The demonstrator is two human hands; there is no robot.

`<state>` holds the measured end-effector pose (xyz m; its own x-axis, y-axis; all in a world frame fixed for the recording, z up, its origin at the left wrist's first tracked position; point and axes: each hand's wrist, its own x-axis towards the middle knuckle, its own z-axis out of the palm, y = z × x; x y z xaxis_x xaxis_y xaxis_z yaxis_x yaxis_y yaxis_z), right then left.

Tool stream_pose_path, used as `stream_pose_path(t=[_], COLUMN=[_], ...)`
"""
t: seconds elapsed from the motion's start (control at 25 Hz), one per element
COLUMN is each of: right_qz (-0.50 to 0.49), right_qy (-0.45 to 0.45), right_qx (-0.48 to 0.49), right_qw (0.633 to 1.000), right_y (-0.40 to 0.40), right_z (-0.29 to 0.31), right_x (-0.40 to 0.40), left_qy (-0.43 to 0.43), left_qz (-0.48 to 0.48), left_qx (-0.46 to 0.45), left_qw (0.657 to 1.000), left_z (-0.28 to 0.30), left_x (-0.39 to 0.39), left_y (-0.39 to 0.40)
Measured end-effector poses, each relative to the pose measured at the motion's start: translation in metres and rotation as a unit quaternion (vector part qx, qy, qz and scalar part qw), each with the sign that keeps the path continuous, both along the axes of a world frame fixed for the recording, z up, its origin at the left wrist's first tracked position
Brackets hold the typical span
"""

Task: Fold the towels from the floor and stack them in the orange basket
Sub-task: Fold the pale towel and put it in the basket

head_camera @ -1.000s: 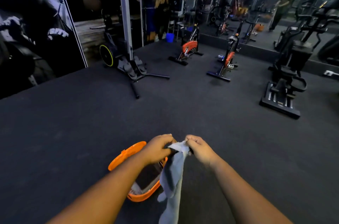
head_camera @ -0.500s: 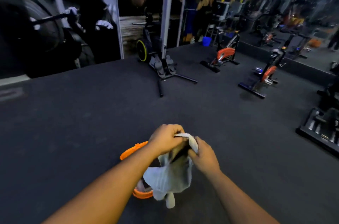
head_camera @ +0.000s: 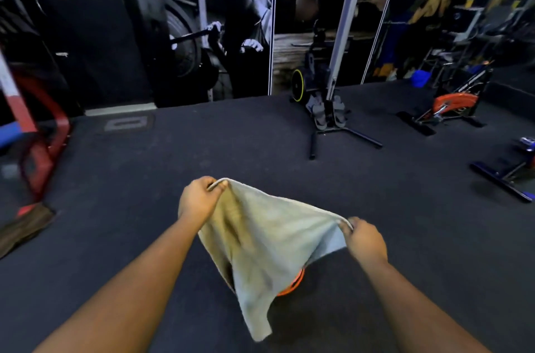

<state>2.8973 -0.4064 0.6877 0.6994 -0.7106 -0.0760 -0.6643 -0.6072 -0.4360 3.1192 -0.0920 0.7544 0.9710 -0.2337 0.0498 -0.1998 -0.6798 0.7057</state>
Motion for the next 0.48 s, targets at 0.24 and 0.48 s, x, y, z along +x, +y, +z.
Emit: stream_pose_path(t=[0.24,0.48], right_qz=[0.176,0.364], right_qy=[-0.187,-0.083], right_qx=[0.164,0.013], right_qw=[0.952,0.928], right_y=[0.059,0.108], right_z=[0.019,0.042], right_x=[0.022,0.036], left_qy=[0.045,0.122], left_qz=[-0.094,-0.260], left_qx=[0.009,-0.043], left_qw=[0.995,0.957], left_z=[-0.018,-0.015], left_x=[-0.070,-0.089], left_y=[-0.025,-0.019])
